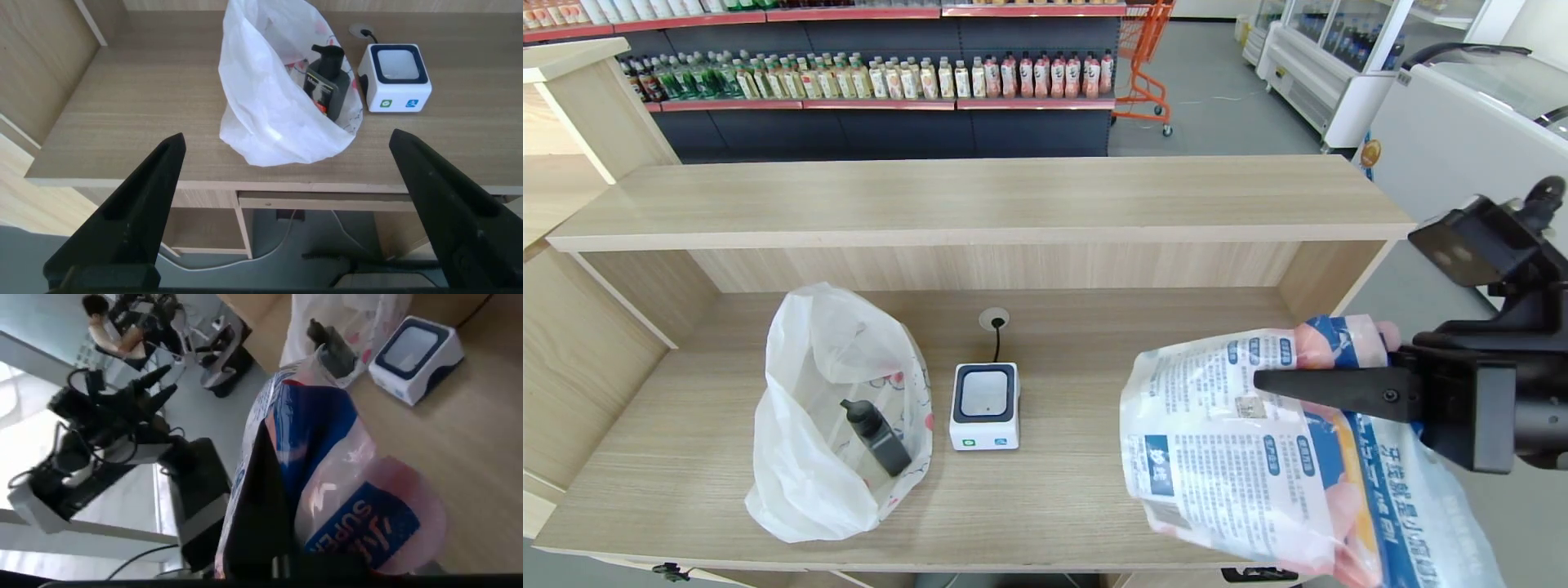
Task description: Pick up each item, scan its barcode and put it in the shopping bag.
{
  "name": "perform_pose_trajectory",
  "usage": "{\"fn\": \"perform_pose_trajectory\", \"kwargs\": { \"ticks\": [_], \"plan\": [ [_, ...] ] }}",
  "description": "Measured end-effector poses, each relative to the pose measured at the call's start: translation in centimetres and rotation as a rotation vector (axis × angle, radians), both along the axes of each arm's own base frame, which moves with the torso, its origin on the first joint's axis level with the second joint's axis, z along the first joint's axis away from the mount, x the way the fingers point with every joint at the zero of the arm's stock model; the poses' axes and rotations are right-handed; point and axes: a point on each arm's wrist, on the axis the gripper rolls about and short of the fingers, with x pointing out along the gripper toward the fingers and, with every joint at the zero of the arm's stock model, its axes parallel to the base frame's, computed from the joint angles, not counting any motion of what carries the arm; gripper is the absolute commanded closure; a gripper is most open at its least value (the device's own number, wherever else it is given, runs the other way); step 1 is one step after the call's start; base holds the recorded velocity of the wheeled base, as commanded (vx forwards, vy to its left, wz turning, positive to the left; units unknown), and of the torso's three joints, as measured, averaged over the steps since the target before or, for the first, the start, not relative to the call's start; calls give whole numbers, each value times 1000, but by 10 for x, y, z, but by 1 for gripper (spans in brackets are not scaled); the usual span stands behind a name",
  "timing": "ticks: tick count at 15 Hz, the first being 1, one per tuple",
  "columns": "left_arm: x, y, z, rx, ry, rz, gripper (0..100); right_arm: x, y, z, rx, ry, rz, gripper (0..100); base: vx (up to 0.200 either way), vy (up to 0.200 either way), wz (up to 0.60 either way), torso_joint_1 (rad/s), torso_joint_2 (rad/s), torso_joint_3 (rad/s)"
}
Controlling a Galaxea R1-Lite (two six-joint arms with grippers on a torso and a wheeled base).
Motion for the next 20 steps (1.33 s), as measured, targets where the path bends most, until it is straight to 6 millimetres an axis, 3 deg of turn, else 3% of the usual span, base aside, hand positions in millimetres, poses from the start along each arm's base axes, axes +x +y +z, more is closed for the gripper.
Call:
{"fn": "perform_pose_trajectory", "kwargs": {
  "ticks": [2,5,8,12,20],
  "plan": [
    [0,0,0,0,0,1,0,0,-6,0,-122,-285,-49,100,0,0,0,0,0,0],
    [0,0,0,0,0,1,0,-3,-23,-19,-314,-523,-115,100,0,0,0,0,0,0],
    [0,0,0,0,0,0,0,-8,-33,-35,-361,-534,-152,100,0,0,0,0,0,0],
    [0,0,0,1,0,0,0,-7,-34,-32,-340,-519,-170,100,0,0,0,0,0,0],
    [0,0,0,-1,0,1,0,-8,-38,-28,-272,-403,-218,100,0,200,0,4,1,2]
  ]
}}
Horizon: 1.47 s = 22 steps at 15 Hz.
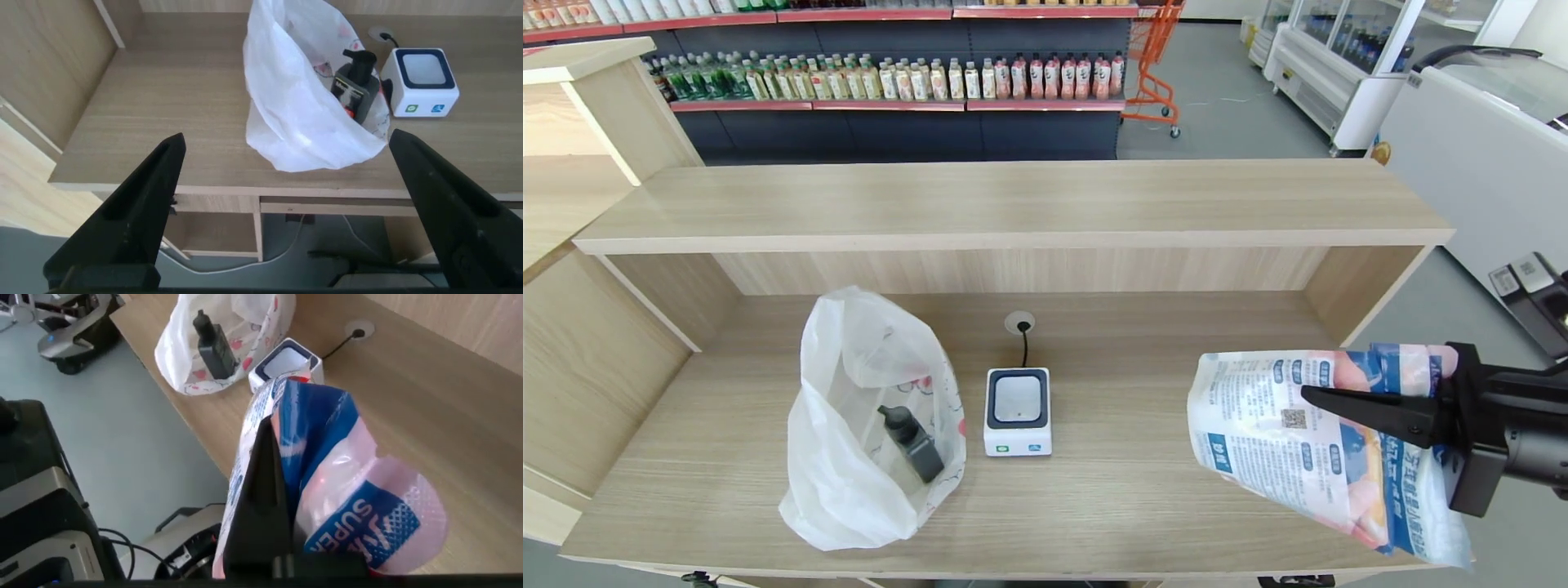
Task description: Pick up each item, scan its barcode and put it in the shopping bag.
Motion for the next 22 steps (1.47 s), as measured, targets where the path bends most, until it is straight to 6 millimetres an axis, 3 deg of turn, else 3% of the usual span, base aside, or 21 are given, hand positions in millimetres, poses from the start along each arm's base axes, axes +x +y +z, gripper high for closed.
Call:
{"fn": "perform_pose_trajectory", "kwargs": {
  "ticks": [7,12,16,22],
  "plan": [
    [0,0,0,3,0,0,0,10,-10,-6,-1,37,-66,100,0,200,0,2,2,0],
    [0,0,0,4,0,1,0,23,-14,-12,-2,42,-87,100,0,0,0,0,0,0],
    [0,0,0,4,0,-1,0,39,-12,-19,8,53,-54,100,200,0,0,-2,2,8],
    [0,0,0,1,0,0,0,64,-4,-32,-42,54,14,100,0,0,0,0,0,0]
  ]
}}
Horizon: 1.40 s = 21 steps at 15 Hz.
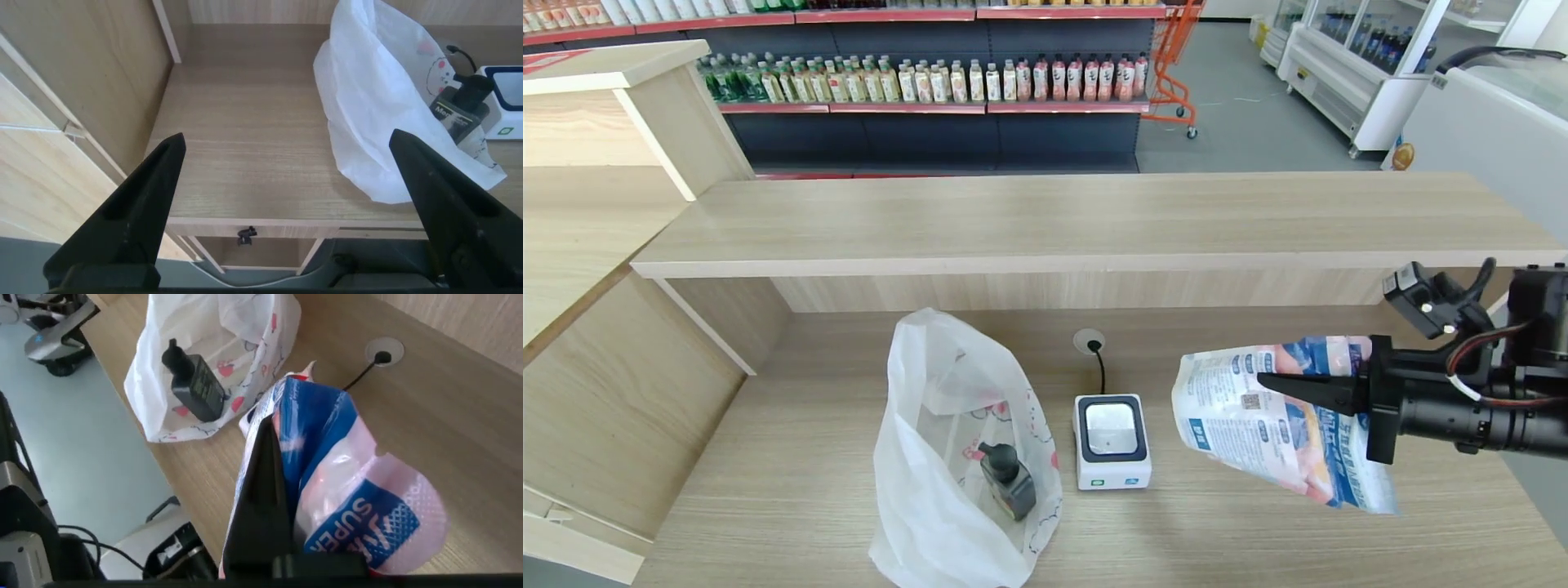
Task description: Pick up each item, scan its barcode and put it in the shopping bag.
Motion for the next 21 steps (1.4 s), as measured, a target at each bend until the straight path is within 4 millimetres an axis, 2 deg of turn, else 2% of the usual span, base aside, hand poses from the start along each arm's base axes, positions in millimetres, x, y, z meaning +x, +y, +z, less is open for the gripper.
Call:
{"fn": "perform_pose_trajectory", "kwargs": {
  "ticks": [6,11,21],
  "plan": [
    [0,0,0,-1,0,-1,0,10,18,-23,-170,-172,179,100,0,0,0,0,0,0],
    [0,0,0,-1,0,-1,0,28,34,-36,-248,-463,326,100,0,0,0,0,0,0],
    [0,0,0,-1,0,-1,0,59,48,-81,-228,-545,407,100,0,0,0,0,0,0]
  ]
}}
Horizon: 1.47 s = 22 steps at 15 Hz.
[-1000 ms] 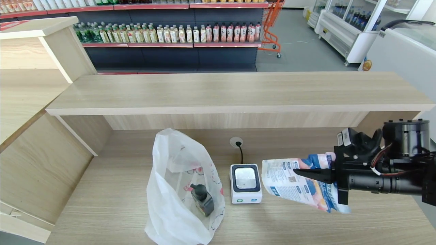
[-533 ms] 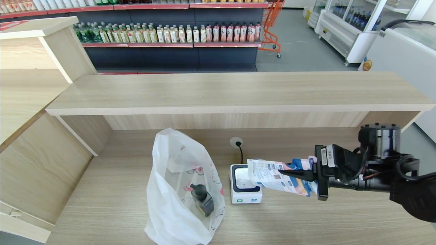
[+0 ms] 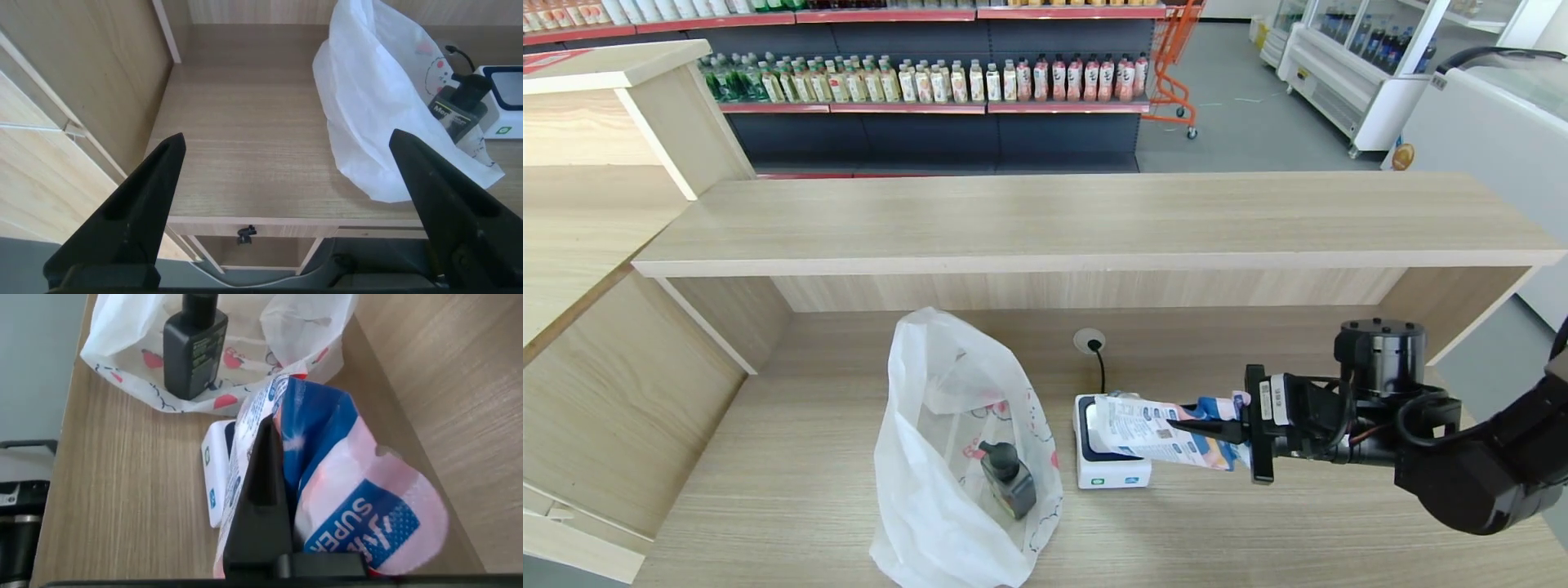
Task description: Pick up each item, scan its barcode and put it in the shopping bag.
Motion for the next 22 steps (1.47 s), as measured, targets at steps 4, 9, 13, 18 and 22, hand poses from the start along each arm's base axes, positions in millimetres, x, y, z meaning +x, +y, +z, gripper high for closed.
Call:
{"fn": "perform_pose_trajectory", "kwargs": {
  "ticks": [4,9,13,18,22],
  "plan": [
    [0,0,0,0,0,0,0,13,11,-14,9,-16,36,100,0,0,0,0,0,0],
    [0,0,0,0,0,0,0,26,16,-25,17,-27,43,100,0,0,0,0,0,0],
    [0,0,0,0,0,0,0,30,13,-27,18,-27,31,100,0,0,0,0,0,0],
    [0,0,0,0,0,0,0,28,9,-20,40,12,11,100,0,0,0,0,0,0],
    [0,0,0,0,0,0,0,4,-13,26,199,258,-122,100,0,0,0,0,0,0]
  ]
}}
